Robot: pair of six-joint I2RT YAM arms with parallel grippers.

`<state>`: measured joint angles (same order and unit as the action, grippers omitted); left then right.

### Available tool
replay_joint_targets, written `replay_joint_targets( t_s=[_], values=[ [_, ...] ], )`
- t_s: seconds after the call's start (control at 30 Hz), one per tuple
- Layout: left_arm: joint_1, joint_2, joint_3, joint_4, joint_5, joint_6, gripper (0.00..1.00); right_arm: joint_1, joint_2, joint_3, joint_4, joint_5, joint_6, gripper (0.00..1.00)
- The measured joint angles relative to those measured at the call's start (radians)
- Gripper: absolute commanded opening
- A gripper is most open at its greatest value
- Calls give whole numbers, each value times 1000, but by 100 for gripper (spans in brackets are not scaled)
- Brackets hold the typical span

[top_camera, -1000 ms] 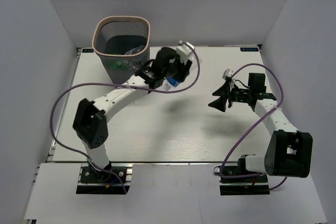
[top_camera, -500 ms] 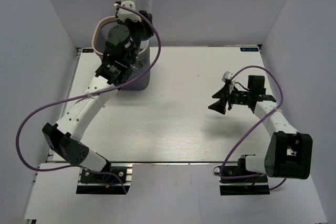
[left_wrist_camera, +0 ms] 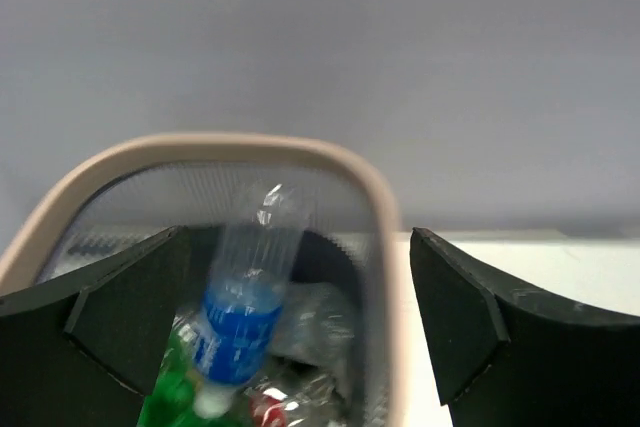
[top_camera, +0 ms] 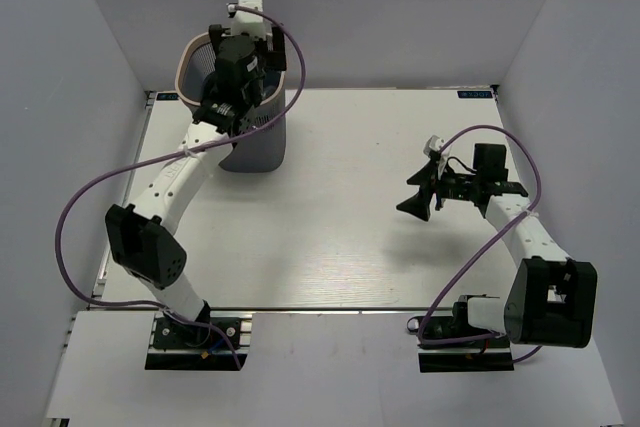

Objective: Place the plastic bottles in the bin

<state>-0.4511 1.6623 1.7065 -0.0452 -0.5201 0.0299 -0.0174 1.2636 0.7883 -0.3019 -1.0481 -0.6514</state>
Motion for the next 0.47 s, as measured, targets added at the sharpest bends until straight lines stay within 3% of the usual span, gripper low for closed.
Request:
replay_joint_targets(
  t_s=[0.1, 0.27, 0.37, 0.47],
  values=[
    [-10, -41, -5, -8, 261, 53, 100, 0, -25, 1, -9, 42, 27, 90],
    [-35, -182, -114, -35, 779, 77, 100, 0, -81, 17, -11, 217, 205, 90],
    [-64, -318, -351, -3, 977, 47, 100, 0, -87, 58, -16, 314, 294, 90],
    [-87, -432, -627, 13, 1039, 6, 100, -1, -120, 64, -13, 380, 342, 90]
  ],
)
